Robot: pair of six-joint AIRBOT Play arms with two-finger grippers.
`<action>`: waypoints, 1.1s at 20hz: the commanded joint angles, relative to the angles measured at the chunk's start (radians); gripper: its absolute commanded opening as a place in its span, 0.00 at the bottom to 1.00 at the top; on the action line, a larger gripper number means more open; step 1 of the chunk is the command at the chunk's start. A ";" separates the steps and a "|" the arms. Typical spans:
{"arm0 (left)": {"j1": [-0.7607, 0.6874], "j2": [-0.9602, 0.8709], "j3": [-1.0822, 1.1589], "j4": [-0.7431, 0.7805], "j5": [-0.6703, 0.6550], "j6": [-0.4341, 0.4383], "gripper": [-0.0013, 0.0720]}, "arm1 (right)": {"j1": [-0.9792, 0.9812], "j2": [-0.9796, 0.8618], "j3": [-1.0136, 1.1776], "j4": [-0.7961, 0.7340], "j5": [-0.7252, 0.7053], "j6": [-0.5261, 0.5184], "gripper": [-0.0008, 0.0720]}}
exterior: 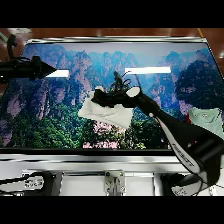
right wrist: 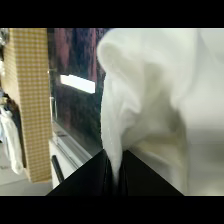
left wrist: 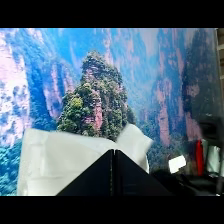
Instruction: Fold the shirts.
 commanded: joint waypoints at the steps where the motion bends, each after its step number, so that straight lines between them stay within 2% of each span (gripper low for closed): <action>1: 0.042 0.046 -0.005 0.024 -0.064 0.010 0.07 | 0.039 -0.171 0.088 0.285 0.011 -0.088 0.15; 2: 0.038 0.045 -0.009 0.024 -0.063 0.010 0.07 | 0.039 -0.190 0.115 0.330 0.011 -0.089 0.48; 3: 0.032 0.043 -0.015 0.024 -0.063 0.010 0.07 | 0.039 -0.197 0.135 0.348 0.010 -0.103 0.69; 4: 0.026 0.042 -0.024 0.026 -0.063 0.011 0.07 | 0.038 -0.197 0.153 0.347 0.008 -0.123 0.72; 7: 0.007 0.042 -0.055 0.031 -0.063 0.014 0.07 | 0.006 -0.170 0.166 0.332 0.039 -0.151 0.72; 9: 0.003 0.042 -0.067 0.031 -0.064 0.028 0.07 | -0.051 -0.138 0.166 0.264 0.138 -0.153 0.72; 11: 0.003 0.042 -0.069 0.032 -0.064 0.031 0.07 | -0.134 -0.092 0.166 0.097 0.293 -0.114 0.72; 13: 0.006 0.042 -0.069 0.033 -0.064 0.037 0.07 | -0.230 -0.029 0.166 -0.225 0.460 0.019 0.71; 15: 0.010 0.043 -0.069 0.055 -0.066 0.040 0.07 | -0.307 0.026 0.165 -0.715 0.645 0.254 0.73; 16: 0.010 0.043 -0.069 0.078 -0.067 0.039 0.07 | -0.328 0.037 0.157 -0.952 0.749 0.365 0.98; 17: 0.010 0.043 -0.069 0.103 -0.071 0.039 0.07 | -0.341 0.038 0.135 -1.051 0.818 0.387 0.98; 19: 0.010 0.042 -0.069 0.132 -0.085 0.039 0.07 | -0.358 0.037 0.045 -0.965 0.769 0.360 0.98; 22: 0.008 0.043 -0.069 0.132 -0.094 0.036 0.07 | -0.360 0.036 -0.119 -0.789 0.550 0.347 0.98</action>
